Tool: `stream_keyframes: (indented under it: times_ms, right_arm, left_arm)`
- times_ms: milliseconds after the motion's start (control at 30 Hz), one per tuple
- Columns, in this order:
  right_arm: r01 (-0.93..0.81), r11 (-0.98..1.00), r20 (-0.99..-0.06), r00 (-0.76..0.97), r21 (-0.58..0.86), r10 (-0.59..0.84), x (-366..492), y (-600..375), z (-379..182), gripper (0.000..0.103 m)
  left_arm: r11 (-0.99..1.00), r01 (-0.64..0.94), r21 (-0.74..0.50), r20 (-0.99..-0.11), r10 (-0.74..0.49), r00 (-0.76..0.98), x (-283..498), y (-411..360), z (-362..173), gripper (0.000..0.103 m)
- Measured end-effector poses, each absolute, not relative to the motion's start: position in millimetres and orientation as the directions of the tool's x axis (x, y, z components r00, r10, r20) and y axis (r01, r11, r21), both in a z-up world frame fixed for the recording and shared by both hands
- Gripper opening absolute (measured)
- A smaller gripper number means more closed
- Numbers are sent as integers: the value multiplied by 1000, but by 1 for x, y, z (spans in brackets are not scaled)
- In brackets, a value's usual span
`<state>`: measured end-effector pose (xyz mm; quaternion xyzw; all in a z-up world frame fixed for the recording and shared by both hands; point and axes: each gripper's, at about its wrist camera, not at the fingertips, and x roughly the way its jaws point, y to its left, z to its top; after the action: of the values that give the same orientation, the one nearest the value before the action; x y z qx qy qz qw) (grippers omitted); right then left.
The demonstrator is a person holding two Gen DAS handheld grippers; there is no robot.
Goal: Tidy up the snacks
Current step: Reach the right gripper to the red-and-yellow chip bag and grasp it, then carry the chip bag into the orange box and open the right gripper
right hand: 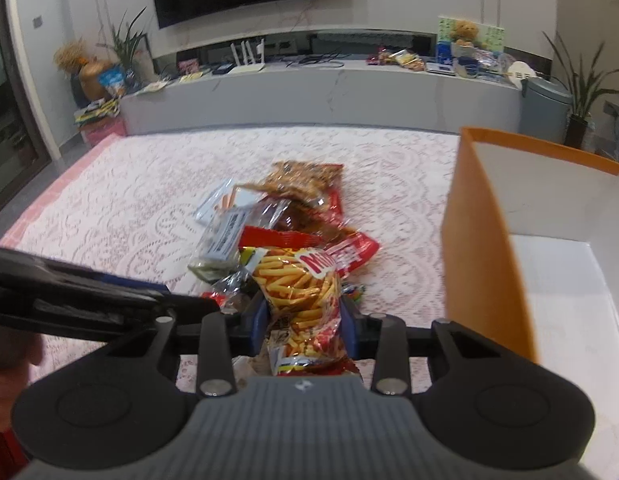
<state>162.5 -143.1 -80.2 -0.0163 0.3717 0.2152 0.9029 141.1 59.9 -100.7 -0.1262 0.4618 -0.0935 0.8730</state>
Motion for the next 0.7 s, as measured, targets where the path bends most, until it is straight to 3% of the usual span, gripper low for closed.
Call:
stream_keyframes:
  times_ms: [133,533,700]
  right_arm:
    - [-376,917,-685,632,136,361,162,-150,-75,35]
    - [-353,923,-691,629,155,356,162,-154,-72,35]
    - [-362,921,-688,632,145,357,157,-155,-63,35]
  left_arm:
    - [959,23,-281,-806,-249,536,149,53,-110,70]
    - [980,26,-196,-831,-180,527,152,42,-113,41]
    - [983,27,-183,-811,-167,561,138,43,-94,39]
